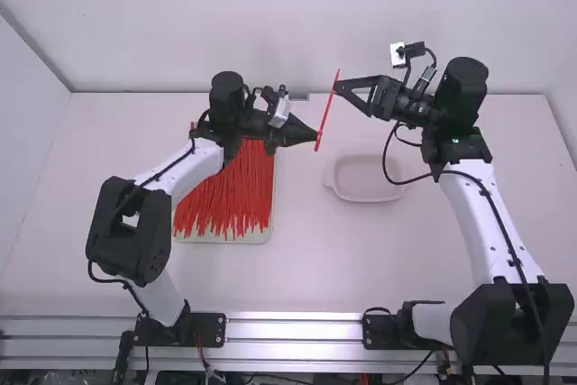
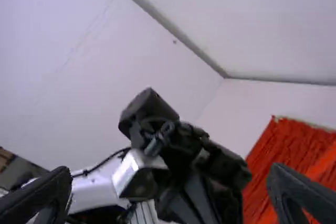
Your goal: Fasten the cable tie
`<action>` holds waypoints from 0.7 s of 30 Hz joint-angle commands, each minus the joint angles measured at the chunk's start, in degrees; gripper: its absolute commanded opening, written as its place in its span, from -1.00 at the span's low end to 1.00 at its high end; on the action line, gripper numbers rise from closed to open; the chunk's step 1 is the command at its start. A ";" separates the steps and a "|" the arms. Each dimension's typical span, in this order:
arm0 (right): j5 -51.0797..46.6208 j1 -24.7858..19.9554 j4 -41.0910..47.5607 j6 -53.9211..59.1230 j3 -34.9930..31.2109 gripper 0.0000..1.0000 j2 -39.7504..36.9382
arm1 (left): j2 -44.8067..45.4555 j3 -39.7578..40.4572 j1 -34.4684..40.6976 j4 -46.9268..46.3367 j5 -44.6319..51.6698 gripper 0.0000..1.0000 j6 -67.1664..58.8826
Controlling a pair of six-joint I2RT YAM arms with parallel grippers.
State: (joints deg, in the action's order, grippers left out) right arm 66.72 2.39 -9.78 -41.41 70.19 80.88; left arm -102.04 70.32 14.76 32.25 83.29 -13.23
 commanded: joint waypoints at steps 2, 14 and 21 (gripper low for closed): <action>2.69 0.35 3.08 7.87 1.42 0.97 -0.68 | -0.09 1.46 -1.73 1.60 -0.35 -0.97 2.99; 2.27 2.54 9.18 18.60 1.40 0.97 -0.66 | -0.09 1.44 -3.06 11.15 -1.27 -0.97 12.35; 2.25 3.15 9.20 15.54 1.36 0.81 -0.66 | -0.09 1.46 -3.08 23.23 -1.27 -0.97 20.87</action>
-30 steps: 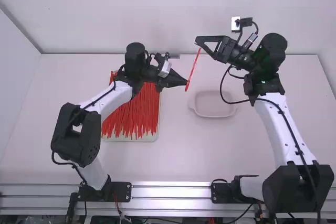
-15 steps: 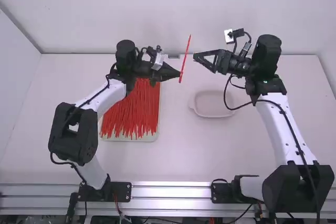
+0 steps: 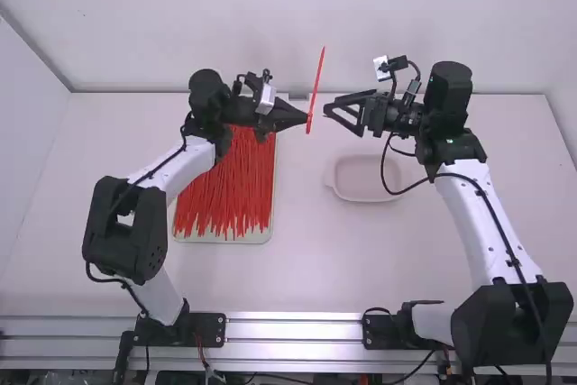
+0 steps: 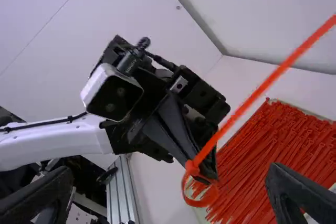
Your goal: Fasten the cable tie
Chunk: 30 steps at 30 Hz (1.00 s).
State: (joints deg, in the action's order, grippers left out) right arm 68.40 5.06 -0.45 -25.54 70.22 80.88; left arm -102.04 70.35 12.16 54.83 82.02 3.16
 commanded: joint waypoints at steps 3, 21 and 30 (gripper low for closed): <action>-0.81 1.86 -0.15 -0.37 1.33 0.68 -0.66 | -0.09 1.42 -0.04 5.57 -0.07 -0.97 7.74; -7.21 5.49 -0.79 -3.19 1.33 -0.04 -0.66 | -0.09 1.44 1.46 12.09 -0.44 -0.96 12.02; -8.48 5.49 -0.81 -3.21 1.36 -0.15 -0.66 | -0.09 1.44 2.95 11.45 0.42 -0.96 12.02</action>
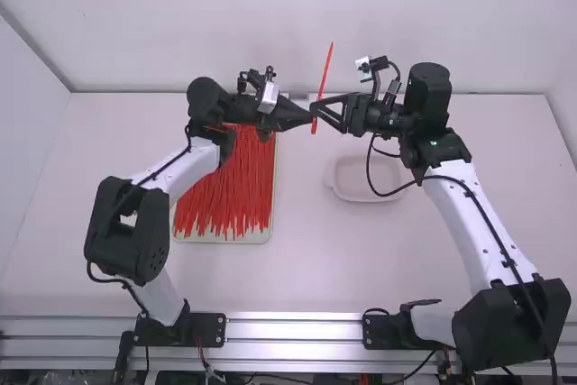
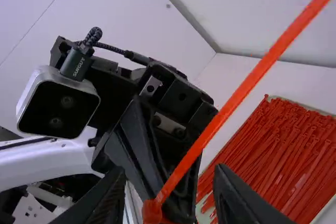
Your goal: Fasten the cable tie
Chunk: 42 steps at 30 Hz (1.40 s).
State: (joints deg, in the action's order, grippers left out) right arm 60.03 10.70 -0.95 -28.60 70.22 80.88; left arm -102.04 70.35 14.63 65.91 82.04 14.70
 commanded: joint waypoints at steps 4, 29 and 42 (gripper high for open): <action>-0.09 -0.15 -0.33 -0.15 1.36 -0.47 -0.66 | -0.09 1.44 0.26 0.81 0.37 -0.96 0.48; -2.36 -6.34 12.44 6.29 1.33 -1.00 -0.66 | -0.09 1.44 -3.93 -20.61 -13.18 0.98 2.95; -37.40 -1.75 30.40 15.63 0.94 -1.00 -0.61 | -0.09 1.42 -6.91 -46.75 -24.92 0.98 -8.90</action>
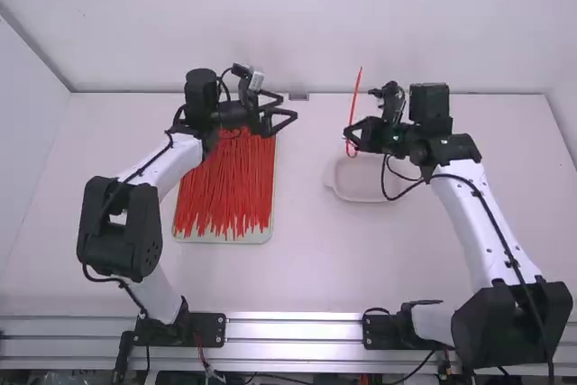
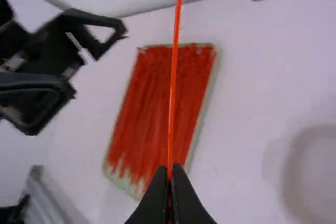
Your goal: Fasten the cable tie
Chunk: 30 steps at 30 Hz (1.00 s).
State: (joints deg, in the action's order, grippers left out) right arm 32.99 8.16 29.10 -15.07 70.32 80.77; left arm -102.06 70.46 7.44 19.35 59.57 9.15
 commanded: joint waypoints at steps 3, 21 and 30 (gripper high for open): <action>-17.35 2.32 -0.33 2.08 -1.33 -1.00 -0.50 | -0.07 1.31 0.26 -4.24 -4.48 0.97 -4.72; -23.02 -4.26 -24.37 -4.76 -26.93 -1.00 -0.48 | -0.07 1.31 -2.51 -13.16 -5.03 0.98 -7.26; -21.40 -5.33 -35.54 -7.65 -30.58 -1.00 7.96 | -0.07 1.31 -2.58 -12.44 -5.03 0.98 -7.26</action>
State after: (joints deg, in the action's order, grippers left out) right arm 10.81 2.72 -5.78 -21.58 40.10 85.08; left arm -102.06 70.43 5.08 6.66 53.91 2.94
